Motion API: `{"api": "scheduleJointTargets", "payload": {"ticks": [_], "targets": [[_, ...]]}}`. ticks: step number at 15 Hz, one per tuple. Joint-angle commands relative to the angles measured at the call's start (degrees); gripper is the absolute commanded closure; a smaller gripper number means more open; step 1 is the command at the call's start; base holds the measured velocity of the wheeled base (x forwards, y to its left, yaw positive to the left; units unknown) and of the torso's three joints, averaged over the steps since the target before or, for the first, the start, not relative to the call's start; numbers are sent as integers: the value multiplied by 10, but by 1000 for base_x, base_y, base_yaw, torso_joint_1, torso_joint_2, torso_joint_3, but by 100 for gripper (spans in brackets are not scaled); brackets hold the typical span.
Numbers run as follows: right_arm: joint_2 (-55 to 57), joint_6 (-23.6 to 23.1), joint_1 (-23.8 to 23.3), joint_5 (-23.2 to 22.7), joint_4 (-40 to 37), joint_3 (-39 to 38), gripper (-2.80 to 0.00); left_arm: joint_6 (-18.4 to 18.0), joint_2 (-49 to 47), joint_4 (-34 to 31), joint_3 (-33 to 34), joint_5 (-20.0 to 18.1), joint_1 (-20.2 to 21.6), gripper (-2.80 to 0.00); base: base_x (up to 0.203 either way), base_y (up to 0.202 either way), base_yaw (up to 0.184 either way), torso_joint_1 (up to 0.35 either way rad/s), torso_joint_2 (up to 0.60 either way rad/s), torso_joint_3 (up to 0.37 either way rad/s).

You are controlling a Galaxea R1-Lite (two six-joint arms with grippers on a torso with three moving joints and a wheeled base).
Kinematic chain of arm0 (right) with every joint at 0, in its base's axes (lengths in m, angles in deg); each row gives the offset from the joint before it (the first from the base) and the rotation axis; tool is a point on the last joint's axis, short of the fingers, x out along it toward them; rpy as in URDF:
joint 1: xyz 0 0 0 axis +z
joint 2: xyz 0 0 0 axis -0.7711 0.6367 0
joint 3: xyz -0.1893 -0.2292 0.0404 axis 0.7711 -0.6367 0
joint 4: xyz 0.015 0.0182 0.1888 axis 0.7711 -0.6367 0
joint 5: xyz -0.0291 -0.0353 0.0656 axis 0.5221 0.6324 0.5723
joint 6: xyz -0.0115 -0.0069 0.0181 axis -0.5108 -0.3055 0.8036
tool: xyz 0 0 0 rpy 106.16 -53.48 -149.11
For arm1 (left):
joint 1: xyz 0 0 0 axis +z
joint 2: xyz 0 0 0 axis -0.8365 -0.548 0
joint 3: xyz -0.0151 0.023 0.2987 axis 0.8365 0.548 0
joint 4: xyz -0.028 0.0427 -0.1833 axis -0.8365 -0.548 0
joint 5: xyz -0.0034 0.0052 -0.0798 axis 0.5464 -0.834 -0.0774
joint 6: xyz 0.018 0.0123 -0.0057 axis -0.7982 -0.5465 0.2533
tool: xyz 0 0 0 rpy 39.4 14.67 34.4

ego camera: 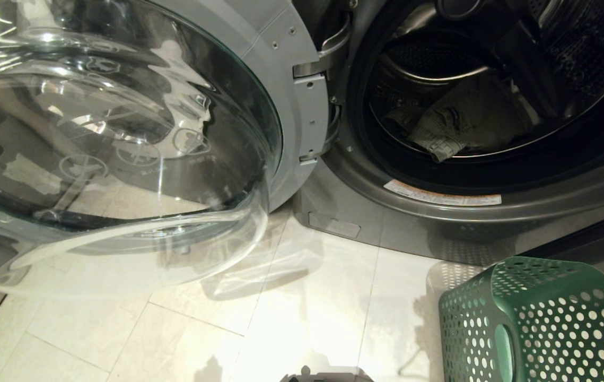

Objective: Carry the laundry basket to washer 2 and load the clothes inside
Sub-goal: Close the washing machine door with the left hand

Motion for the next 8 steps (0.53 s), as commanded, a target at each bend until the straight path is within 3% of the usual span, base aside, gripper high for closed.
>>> {"api": "scheduleJointTargets", "payload": {"ticks": [1,6,8], "targets": [[-4,-1,8,1,83,-62,0,0,0,0,0,0,0,0,0,0,0,0,0,0],[-15,-17,54,35,228,-243,0,0,0,0,0,0,0,0,0,0,0,0,0,0],[-52,-23,68,43,187,-249,0,0,0,0,0,0,0,0,0,0,0,0,0,0]]}}
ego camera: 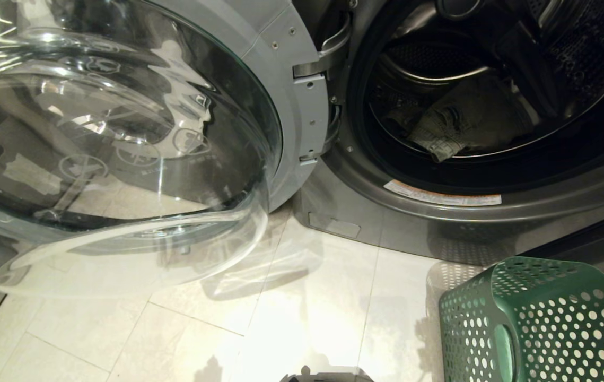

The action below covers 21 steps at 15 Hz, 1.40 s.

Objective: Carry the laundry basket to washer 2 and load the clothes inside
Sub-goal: Close the washing machine door with the left hand

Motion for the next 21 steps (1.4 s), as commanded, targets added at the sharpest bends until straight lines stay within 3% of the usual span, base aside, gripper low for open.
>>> {"api": "scheduleJointTargets", "payload": {"ticks": [1,10,21], "targets": [[-47,-1,16,9,-51,-13,0,0,0,0,0,0,0,0,0,0,0,0,0,0],[-226,16,22,19,-59,-12,0,0,0,0,0,0,0,0,0,0,0,0,0,0],[-226,23,22,19,-60,-12,0,-2,0,0,1,-1,0,0,0,0,0,0,0,0]]}}
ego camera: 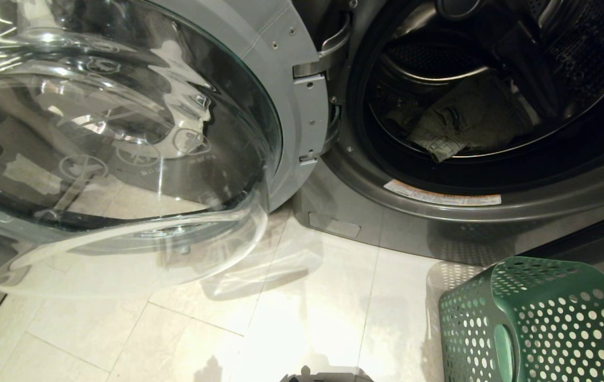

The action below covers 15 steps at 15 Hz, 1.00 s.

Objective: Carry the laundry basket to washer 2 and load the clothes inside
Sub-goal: Close the washing machine door with the left hand

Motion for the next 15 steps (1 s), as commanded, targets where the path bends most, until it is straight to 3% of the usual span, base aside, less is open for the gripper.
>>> {"api": "scheduleJointTargets", "payload": {"ticks": [1,8,15], "targets": [[1,0,0,0,-1,0,0,-2,0,0,1,1,0,0,0,0,0,0,0,0],[1,0,0,0,0,0,0,-1,0,0,1,1,0,0,0,0,0,0,2,17],[1,14,0,1,0,0,0,-2,0,-1,0,0,1,0,0,0,0,3,3,175]]}}
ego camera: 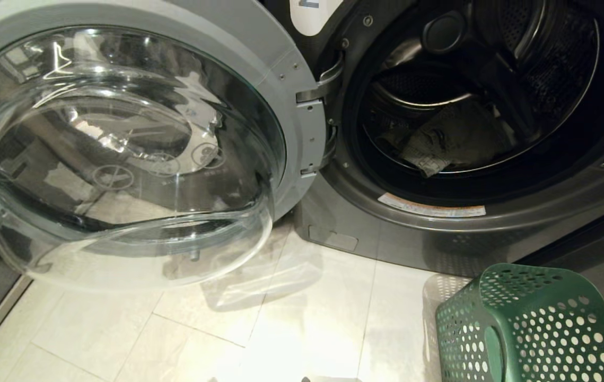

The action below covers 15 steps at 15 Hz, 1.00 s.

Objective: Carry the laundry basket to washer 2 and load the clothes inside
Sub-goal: Close the washing machine door with the left hand

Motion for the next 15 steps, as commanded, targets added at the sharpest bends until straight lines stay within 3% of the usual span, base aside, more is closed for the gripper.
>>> {"api": "scheduleJointTargets", "payload": {"ticks": [1,15], "targets": [[1,-1,0,-2,0,0,0,1,0,0,0,0,0,0,0,0,0,2,6,206],[1,-8,0,-4,0,-1,0,3,0,0,0,1,0,0,0,0,0,4,3,202]]}}
